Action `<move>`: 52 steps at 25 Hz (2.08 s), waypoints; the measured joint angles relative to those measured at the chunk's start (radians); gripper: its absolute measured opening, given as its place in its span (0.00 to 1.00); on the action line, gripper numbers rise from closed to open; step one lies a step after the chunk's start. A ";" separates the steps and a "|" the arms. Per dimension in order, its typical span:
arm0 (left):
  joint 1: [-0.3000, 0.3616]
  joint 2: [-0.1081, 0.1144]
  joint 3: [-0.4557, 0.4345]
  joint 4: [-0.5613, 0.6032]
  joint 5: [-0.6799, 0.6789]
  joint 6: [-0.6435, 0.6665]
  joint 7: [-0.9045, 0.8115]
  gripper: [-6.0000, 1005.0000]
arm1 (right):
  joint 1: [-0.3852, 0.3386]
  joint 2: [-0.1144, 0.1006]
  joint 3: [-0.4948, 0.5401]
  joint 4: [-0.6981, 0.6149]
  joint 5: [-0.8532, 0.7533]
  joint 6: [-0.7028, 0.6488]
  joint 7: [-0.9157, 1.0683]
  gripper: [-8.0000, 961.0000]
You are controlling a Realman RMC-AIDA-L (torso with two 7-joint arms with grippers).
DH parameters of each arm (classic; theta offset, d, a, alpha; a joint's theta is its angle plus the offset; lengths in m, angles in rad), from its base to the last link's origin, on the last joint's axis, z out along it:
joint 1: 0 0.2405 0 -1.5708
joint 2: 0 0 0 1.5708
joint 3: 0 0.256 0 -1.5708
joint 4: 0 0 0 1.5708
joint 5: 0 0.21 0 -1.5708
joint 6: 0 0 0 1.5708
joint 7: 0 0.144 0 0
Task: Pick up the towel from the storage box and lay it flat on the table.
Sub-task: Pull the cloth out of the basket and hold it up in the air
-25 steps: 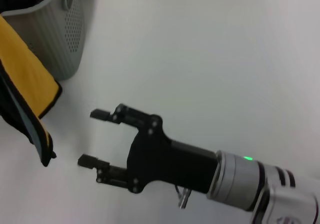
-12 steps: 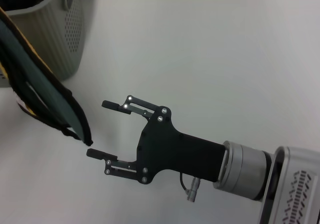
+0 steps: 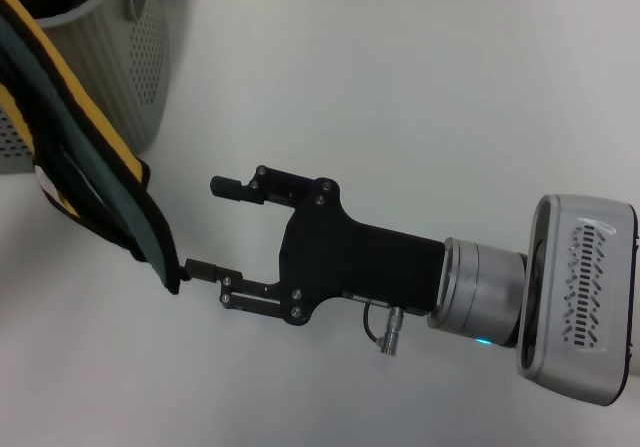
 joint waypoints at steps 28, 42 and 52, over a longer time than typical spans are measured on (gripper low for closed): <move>-0.029 0.001 0.040 -0.010 -0.011 -0.001 0.027 0.03 | 0.098 0.000 0.011 0.004 -0.053 0.061 0.286 0.62; -0.025 0.004 0.040 -0.009 -0.033 0.000 0.022 0.03 | 0.029 0.000 0.078 0.020 -0.055 0.053 0.275 0.60; -0.024 0.005 0.040 -0.009 -0.033 -0.003 0.020 0.03 | 0.023 0.000 0.073 0.028 -0.056 0.002 0.258 0.49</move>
